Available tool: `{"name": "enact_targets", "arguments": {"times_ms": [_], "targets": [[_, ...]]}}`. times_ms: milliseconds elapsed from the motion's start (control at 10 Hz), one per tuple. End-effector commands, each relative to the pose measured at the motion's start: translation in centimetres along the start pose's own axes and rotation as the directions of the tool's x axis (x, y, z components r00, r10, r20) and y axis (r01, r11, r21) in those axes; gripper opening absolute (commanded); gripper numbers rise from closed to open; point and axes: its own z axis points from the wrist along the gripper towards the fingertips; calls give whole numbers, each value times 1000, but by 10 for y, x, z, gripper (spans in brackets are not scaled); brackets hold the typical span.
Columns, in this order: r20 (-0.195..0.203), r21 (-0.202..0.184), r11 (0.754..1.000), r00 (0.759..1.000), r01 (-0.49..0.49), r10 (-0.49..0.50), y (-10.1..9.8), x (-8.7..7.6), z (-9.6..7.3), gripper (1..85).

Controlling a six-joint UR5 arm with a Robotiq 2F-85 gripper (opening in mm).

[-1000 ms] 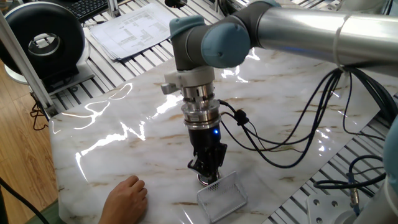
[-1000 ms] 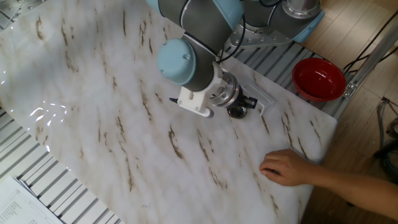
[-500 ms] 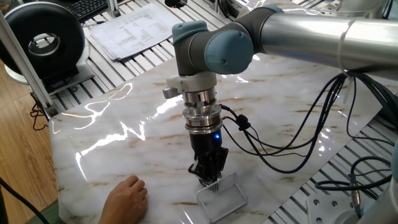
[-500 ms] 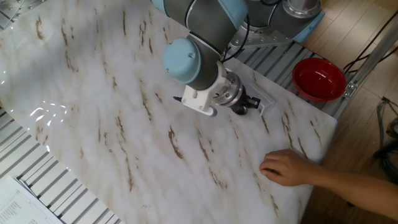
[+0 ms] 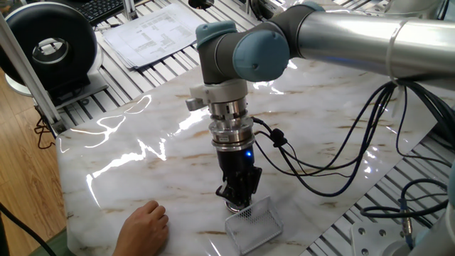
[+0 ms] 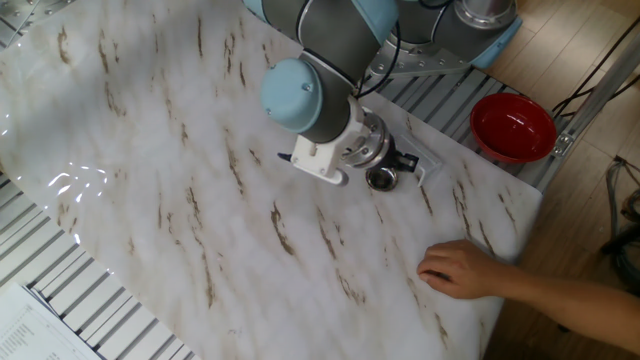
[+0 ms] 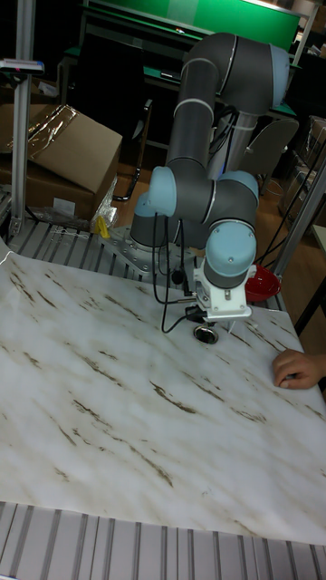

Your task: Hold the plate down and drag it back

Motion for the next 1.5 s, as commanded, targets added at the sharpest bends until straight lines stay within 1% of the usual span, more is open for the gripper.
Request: {"name": "enact_targets", "arguments": {"times_ms": [0, 200, 300, 400, 600, 800, 900, 1100, 1200, 1400], "targets": [[15, 1, 1000, 1000, -6, 6, -1, -2, 8, 13], [37, 0, 1000, 999, -4, 4, -1, -7, 7, 13], [43, 22, 1000, 999, -8, 7, -4, -10, 6, 13], [44, 31, 999, 999, -9, 7, -5, -11, 4, 13], [48, 26, 1000, 999, -18, 16, 1, -11, 3, 13], [36, 22, 999, 999, -42, 41, 11, -8, -2, 13], [32, 17, 999, 999, -32, 32, 11, -7, -4, 13], [30, 22, 999, 999, -31, 30, 8, -6, -5, 13], [33, 17, 999, 999, -29, 29, 8, -6, -4, 13], [53, 32, 999, 998, -23, 21, 2, -10, -1, 13]]}}
